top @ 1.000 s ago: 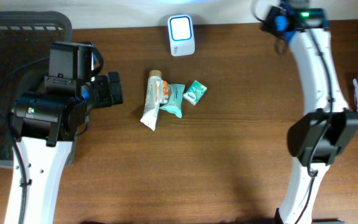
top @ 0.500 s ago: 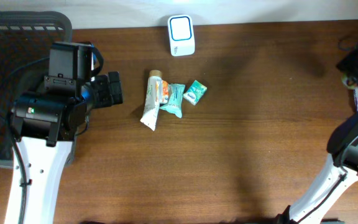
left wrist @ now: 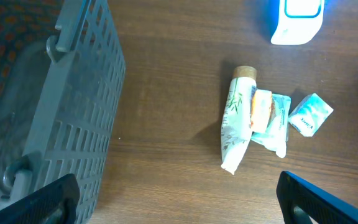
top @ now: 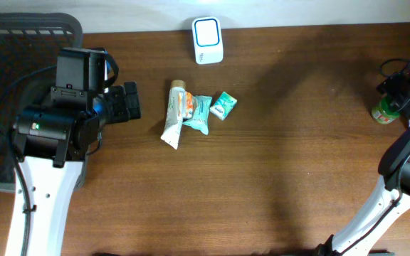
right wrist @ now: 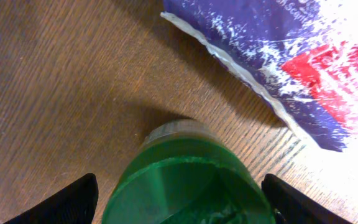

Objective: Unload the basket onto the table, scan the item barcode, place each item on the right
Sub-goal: 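Carry the green jar to the far right and set it down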

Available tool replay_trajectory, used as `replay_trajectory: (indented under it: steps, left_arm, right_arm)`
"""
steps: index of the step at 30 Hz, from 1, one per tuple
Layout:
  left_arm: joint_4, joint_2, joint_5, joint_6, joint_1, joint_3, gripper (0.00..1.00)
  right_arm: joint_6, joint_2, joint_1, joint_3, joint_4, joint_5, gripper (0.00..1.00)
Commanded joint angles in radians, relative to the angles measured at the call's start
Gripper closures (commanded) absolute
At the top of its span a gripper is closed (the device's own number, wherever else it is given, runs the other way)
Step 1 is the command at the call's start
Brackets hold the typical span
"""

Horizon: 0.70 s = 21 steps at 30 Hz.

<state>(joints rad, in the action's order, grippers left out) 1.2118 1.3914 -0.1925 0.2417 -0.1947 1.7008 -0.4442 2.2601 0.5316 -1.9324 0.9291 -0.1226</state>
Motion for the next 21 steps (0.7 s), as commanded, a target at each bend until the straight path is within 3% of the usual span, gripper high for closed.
replay_trajectory:
  steps: [1,8,10,14,21]
  left_arm:
    - [-0.001,0.000,-0.014,-0.015,0.003,0.000,0.01]
    - [-0.001,0.000,-0.014,-0.015,0.003,0.000,0.01]
    - [-0.001,0.000,-0.014,-0.015,0.003,0.000,0.01]
    - [-0.001,0.000,-0.014,-0.015,0.003,0.000,0.01]
    - [-0.001,0.000,-0.014,-0.016,0.003,0.000,0.01]
  right_arm:
    - [0.051,-0.020,0.012,-0.007,-0.003,-0.025,0.21]
    - [0.056,-0.164,-0.001,-0.131,0.077,-0.017,0.19]
    - [0.104,-0.226,-0.024,-0.155,0.103,0.091,0.18]
    - [0.303,-0.318,-0.122,-0.157,0.167,0.520,0.18]
    - [0.309,-0.274,-0.378,-0.080,0.282,0.564,0.18]
